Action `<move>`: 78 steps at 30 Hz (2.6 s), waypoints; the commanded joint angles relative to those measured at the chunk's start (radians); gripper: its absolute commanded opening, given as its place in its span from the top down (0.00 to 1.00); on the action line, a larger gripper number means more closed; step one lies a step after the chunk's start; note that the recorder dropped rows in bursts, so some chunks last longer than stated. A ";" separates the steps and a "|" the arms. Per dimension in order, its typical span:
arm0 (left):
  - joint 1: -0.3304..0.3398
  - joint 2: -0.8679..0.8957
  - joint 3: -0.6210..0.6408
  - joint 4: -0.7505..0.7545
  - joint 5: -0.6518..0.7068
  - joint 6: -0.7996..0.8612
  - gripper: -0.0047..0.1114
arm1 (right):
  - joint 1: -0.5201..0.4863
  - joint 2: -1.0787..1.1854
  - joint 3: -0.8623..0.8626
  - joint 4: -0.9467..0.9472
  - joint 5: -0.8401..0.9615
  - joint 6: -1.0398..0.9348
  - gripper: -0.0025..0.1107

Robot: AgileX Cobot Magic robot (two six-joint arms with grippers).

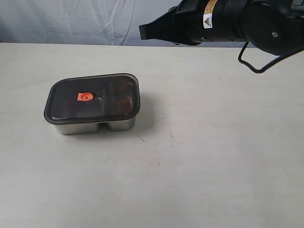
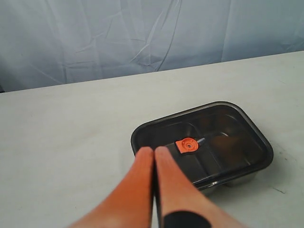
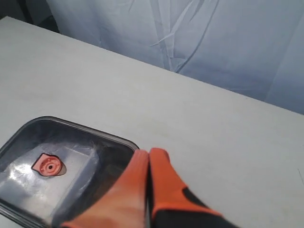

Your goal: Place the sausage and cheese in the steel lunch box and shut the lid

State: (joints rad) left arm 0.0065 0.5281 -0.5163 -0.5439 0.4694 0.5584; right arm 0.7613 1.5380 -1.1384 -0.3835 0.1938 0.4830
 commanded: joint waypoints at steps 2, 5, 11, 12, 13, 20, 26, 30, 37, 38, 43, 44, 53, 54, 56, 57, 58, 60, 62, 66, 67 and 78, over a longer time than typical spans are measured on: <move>-0.008 -0.004 0.006 -0.008 0.004 -0.006 0.96 | 0.008 -0.046 0.004 0.051 -0.023 -0.015 0.99; -0.008 -0.004 0.006 -0.001 0.001 -0.006 0.96 | 0.008 -0.108 0.004 0.053 0.008 -0.015 0.99; -0.008 -0.004 0.006 -0.001 0.001 -0.006 0.96 | -0.057 -0.295 0.004 -0.243 0.377 0.177 0.99; -0.008 -0.004 0.006 -0.001 0.001 -0.006 0.96 | -0.085 -0.313 0.004 -0.253 0.393 0.177 0.99; -0.008 -0.004 0.006 -0.001 0.001 -0.006 0.96 | -0.111 -0.334 0.004 -0.263 0.395 0.175 0.99; -0.008 -0.004 0.006 -0.001 0.001 -0.006 0.96 | -0.367 -0.653 0.051 -0.268 0.381 0.037 0.99; -0.008 -0.004 0.006 -0.001 0.001 -0.006 0.96 | -0.588 -1.034 0.342 -0.061 0.457 -0.095 0.99; -0.008 -0.004 0.006 -0.001 0.001 -0.006 0.96 | -0.587 -1.098 0.433 0.021 0.448 -0.136 0.99; -0.008 -0.004 0.006 -0.001 0.001 -0.006 0.96 | -0.587 -1.106 0.683 0.135 -0.010 -0.228 0.99; -0.008 -0.004 0.006 -0.001 0.001 -0.006 0.96 | -0.587 -1.116 0.706 0.160 -0.023 -0.233 0.99; -0.008 -0.004 0.006 -0.001 0.001 -0.006 0.96 | -0.594 -1.201 0.797 0.254 0.028 -0.277 0.99; -0.008 -0.004 0.006 -0.001 0.001 -0.006 0.96 | -0.599 -1.220 0.811 0.272 0.030 -0.292 0.99; -0.008 -0.004 0.006 -0.001 0.001 -0.006 0.96 | -0.699 -1.361 0.925 0.360 0.060 -0.387 0.99; -0.008 -0.004 0.006 -0.001 0.001 -0.006 0.96 | -0.706 -1.369 0.931 0.360 0.068 -0.392 0.99; -0.008 -0.004 0.006 -0.001 0.001 -0.006 0.96 | -0.722 -1.389 0.950 0.369 0.094 -0.417 0.99; -0.008 -0.004 0.006 -0.001 0.001 -0.006 0.96 | -0.728 -1.397 0.960 0.372 0.107 -0.424 0.99; -0.008 -0.004 0.006 -0.001 0.001 -0.006 0.96 | -0.733 -1.408 0.972 0.377 0.121 -0.432 0.99; -0.008 -0.004 0.006 -0.001 0.001 -0.006 0.96 | -0.744 -1.428 0.992 0.384 0.137 -0.432 0.99; -0.008 -0.004 0.006 -0.001 0.001 -0.006 0.96 | -0.754 -1.444 1.010 0.384 0.156 -0.432 0.99; -0.008 -0.004 0.006 -0.001 0.001 -0.006 0.96 | -0.754 -1.466 1.055 0.384 0.167 -0.432 0.99; -0.008 -0.004 0.006 -0.001 0.001 -0.006 0.96 | -0.754 -1.474 1.072 0.391 0.167 -0.432 0.99; -0.008 -0.004 0.006 -0.001 0.001 -0.006 0.96 | -0.754 -1.522 1.138 0.416 0.170 -0.432 0.99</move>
State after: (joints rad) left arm 0.0065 0.5281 -0.5163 -0.5439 0.4752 0.5584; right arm 0.0139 0.0239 -0.0065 0.0243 0.3655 0.0596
